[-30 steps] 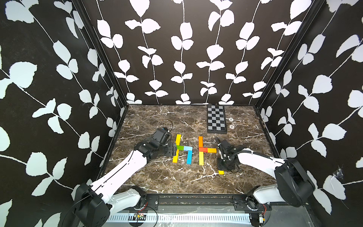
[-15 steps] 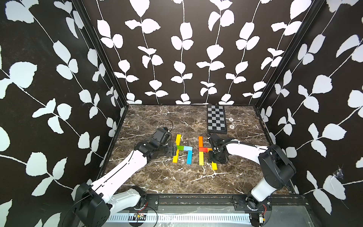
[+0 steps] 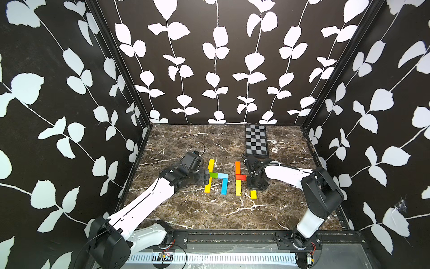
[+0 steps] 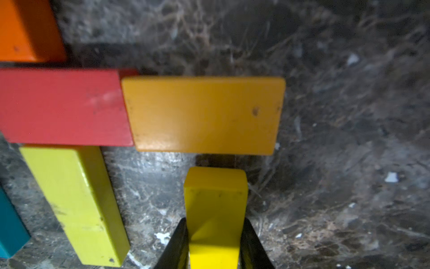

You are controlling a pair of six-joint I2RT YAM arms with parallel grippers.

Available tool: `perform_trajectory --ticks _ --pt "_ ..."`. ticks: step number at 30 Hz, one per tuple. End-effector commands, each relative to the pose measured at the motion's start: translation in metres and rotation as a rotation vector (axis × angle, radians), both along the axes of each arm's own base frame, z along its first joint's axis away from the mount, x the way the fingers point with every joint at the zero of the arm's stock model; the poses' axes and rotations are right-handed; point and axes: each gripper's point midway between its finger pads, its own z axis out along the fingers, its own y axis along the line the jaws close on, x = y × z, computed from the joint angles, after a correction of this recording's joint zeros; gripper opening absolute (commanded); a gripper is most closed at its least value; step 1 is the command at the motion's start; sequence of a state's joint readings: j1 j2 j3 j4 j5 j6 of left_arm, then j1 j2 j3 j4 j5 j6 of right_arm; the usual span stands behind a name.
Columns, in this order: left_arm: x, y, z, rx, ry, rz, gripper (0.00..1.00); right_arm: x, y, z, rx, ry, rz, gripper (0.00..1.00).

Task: Assemble the letter h with building blocks
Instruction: Assemble the building block at the center of the board.

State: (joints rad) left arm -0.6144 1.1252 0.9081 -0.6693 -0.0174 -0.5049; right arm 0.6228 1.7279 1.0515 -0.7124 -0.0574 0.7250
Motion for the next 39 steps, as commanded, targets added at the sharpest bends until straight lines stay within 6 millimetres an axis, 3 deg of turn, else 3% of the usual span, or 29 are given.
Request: perform_trajectory --ticks 1,26,31,33,39 --pt "0.000 0.003 0.000 -0.001 -0.011 0.003 0.82 0.002 -0.011 0.000 -0.044 0.013 0.003 0.27" --pt "-0.001 0.005 -0.005 0.017 -0.007 0.001 0.82 0.009 -0.014 -0.006 -0.047 0.015 -0.033 0.30" --pt "0.000 0.005 -0.006 0.017 -0.006 0.001 0.82 0.011 -0.012 -0.005 -0.036 0.008 -0.037 0.49" --pt "-0.001 0.005 -0.006 0.018 -0.005 0.001 0.82 0.013 -0.010 -0.003 -0.029 0.006 -0.029 0.52" --pt "0.000 0.004 -0.006 0.014 -0.004 0.001 0.82 0.011 -0.011 -0.005 -0.031 0.014 -0.028 0.41"
